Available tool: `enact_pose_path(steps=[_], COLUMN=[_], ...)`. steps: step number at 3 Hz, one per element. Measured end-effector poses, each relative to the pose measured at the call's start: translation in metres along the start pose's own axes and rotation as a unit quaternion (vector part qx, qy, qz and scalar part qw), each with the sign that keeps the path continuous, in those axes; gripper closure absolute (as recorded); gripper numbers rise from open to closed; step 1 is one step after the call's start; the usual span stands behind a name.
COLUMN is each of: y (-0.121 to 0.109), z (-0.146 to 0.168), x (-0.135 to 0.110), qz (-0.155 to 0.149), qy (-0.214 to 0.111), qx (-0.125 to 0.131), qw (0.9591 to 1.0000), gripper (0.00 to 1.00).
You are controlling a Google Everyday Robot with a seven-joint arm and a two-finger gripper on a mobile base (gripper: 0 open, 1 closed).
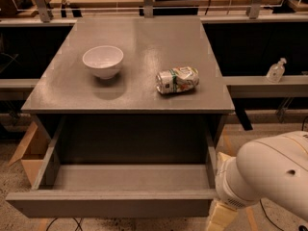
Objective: Open top drawer
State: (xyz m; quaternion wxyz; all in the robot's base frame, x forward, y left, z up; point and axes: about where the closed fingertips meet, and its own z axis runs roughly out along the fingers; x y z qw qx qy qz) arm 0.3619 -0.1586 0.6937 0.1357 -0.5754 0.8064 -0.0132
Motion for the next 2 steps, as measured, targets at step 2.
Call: enact_pose_path(steps=[2], y=[-0.045], z=[-0.057], x=[0.041], qz=[0.027], qy=[-0.033], qx=[0.034], qw=[0.9985], gripper=[0.00])
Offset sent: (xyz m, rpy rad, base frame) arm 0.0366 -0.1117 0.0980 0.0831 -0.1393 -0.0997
